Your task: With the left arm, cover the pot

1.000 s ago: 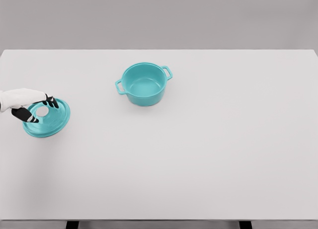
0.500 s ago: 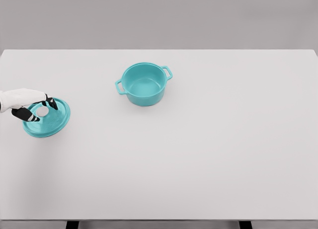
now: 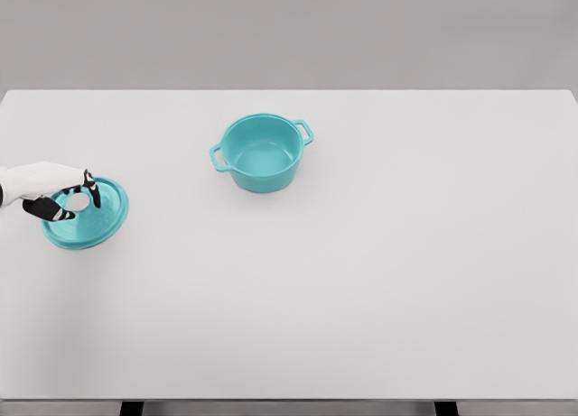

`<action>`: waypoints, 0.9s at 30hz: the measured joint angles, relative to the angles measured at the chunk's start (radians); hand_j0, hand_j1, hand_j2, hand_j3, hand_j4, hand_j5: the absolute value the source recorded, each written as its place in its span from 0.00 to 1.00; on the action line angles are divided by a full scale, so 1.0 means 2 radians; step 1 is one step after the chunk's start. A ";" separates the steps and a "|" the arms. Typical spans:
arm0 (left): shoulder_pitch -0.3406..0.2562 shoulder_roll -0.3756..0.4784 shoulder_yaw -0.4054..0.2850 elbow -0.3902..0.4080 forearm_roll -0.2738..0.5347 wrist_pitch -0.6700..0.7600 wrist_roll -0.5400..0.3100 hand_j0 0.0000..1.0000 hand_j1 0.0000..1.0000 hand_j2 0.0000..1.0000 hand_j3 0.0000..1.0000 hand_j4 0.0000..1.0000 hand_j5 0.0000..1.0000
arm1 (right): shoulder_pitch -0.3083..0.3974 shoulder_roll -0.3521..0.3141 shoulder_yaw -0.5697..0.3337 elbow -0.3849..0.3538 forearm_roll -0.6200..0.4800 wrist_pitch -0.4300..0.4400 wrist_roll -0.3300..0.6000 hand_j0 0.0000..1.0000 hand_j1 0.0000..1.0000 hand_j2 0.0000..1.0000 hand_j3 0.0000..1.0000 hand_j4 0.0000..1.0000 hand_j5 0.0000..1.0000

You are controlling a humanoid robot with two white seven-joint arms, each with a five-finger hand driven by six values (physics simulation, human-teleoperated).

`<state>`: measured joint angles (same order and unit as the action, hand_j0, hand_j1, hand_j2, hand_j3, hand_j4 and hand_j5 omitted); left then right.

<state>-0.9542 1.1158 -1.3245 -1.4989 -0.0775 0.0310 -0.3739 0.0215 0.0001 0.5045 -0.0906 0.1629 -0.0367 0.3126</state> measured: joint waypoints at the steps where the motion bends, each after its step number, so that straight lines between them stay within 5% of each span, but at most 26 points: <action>1: 0.000 0.000 0.000 0.000 0.000 -0.001 0.000 0.46 0.46 0.46 0.46 0.46 0.46 | 0.000 0.000 0.000 0.000 0.000 0.000 0.000 1.00 1.00 1.00 1.00 1.00 1.00; 27: -0.047 -0.003 -0.003 -0.003 0.009 -0.006 -0.008 0.37 0.37 0.37 0.37 0.37 0.37 | 0.000 0.000 0.000 0.000 0.000 0.000 0.000 1.00 1.00 1.00 1.00 1.00 1.00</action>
<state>-1.0476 1.1097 -1.3313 -1.5057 -0.0588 0.0186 -0.3897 0.0215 0.0001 0.5045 -0.0906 0.1629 -0.0367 0.3126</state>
